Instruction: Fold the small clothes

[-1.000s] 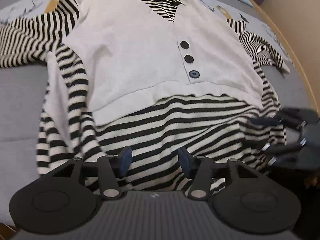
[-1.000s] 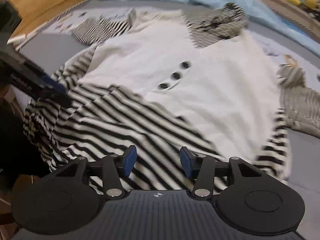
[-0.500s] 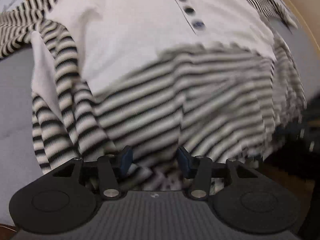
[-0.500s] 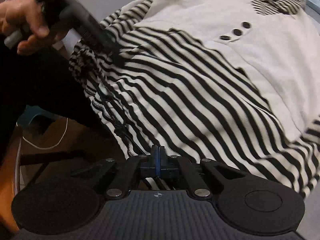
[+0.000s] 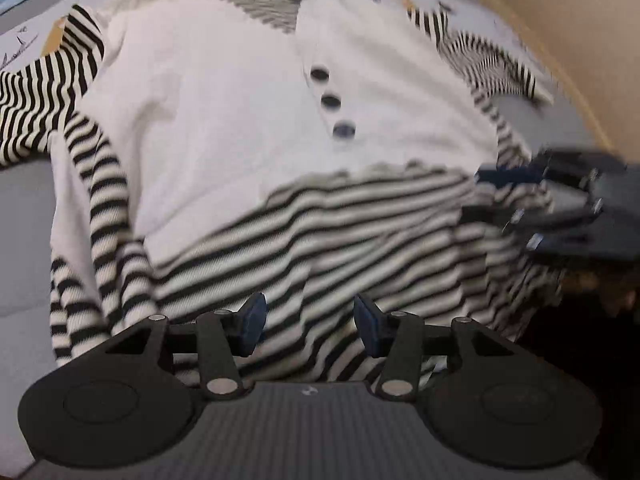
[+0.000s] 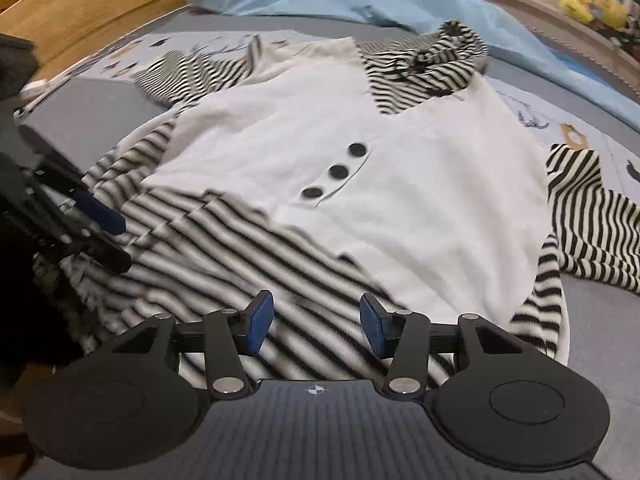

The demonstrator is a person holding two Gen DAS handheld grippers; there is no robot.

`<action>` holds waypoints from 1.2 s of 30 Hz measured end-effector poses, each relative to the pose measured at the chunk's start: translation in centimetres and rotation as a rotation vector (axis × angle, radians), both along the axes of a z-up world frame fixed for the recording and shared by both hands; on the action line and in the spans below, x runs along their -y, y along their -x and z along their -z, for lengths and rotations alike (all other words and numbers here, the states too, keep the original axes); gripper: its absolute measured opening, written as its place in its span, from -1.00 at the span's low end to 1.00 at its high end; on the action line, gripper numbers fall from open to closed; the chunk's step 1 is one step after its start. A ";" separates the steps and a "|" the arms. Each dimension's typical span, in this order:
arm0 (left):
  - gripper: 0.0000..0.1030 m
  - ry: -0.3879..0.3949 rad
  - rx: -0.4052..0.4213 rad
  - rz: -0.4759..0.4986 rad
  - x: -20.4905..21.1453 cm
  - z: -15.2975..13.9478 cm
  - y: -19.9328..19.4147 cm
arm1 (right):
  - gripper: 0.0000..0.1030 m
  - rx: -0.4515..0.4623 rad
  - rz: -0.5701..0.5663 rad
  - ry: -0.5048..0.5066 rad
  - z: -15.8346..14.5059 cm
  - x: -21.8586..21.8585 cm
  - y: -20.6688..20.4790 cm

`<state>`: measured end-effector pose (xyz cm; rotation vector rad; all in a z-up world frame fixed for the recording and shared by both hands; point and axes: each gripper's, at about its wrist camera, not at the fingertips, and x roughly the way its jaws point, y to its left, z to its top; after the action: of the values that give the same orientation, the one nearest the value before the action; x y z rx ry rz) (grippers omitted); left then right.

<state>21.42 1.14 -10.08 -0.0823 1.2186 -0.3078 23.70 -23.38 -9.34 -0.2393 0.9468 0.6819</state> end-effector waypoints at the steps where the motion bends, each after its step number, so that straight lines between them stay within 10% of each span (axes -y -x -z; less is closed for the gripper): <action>1: 0.04 0.002 0.008 -0.012 0.2 -0.1 -0.2 | -0.03 -0.008 0.006 0.002 0.2 -0.4 -0.2; 7: 0.04 -0.174 -0.177 0.017 0.2 3.5 -0.4 | -0.09 -0.217 -0.196 0.137 3.7 -2.8 1.9; 10: 0.06 -0.154 -0.137 0.047 0.0 2.4 0.2 | -0.09 -0.183 -0.285 0.160 3.4 -2.5 3.8; 24: 0.12 -0.056 0.305 -0.348 -7.1 -5.0 -0.5 | -0.14 0.023 0.063 -0.034 -1.1 0.1 -1.1; 36: 0.18 -0.090 0.315 -0.717 -20.3 -6.5 -8.0 | -0.14 0.188 0.346 -0.159 -3.1 1.7 -5.2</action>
<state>29.39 21.47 -3.55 -0.3678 0.8221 0.3506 28.88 -25.08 -6.28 0.0039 0.7260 0.4044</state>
